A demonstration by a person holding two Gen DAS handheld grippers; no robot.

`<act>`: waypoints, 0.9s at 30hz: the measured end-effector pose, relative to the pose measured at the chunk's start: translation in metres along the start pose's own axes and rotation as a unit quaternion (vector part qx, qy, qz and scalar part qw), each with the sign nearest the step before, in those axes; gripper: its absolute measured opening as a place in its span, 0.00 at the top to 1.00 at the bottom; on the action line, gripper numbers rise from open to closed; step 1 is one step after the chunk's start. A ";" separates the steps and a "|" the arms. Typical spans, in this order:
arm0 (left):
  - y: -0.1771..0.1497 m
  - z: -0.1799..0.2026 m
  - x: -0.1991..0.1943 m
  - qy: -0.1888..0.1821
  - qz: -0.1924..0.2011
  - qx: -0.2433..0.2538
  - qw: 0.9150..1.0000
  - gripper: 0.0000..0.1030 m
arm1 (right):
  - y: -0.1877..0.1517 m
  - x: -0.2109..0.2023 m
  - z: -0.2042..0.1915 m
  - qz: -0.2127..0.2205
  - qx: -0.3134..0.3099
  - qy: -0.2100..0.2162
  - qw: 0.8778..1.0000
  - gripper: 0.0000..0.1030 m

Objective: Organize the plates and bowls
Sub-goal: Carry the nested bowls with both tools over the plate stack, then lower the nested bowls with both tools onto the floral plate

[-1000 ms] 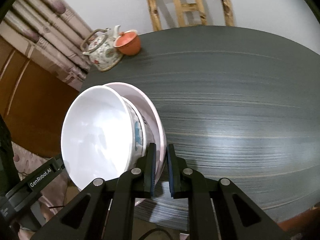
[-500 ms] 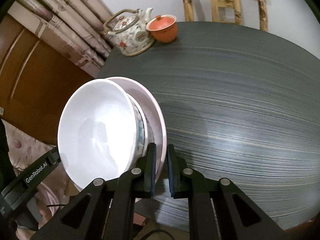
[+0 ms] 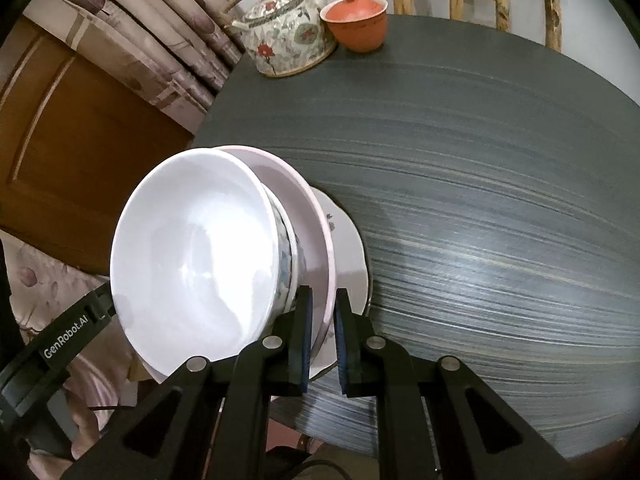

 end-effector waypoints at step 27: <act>-0.003 -0.022 0.022 -0.024 -0.018 -0.002 1.000 0.97 | 0.001 0.010 -0.011 0.008 -0.018 -0.031 0.999 0.87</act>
Point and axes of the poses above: each gripper's, at about its wrist camera, not at the fingertips, and x roughly the way its jaws point, z to its right, y to its top, the point moved 2 cm from there along x, roughly the way its jaws point, and after that the axes turned 4 degrees about -y, right-handed, at the moved point
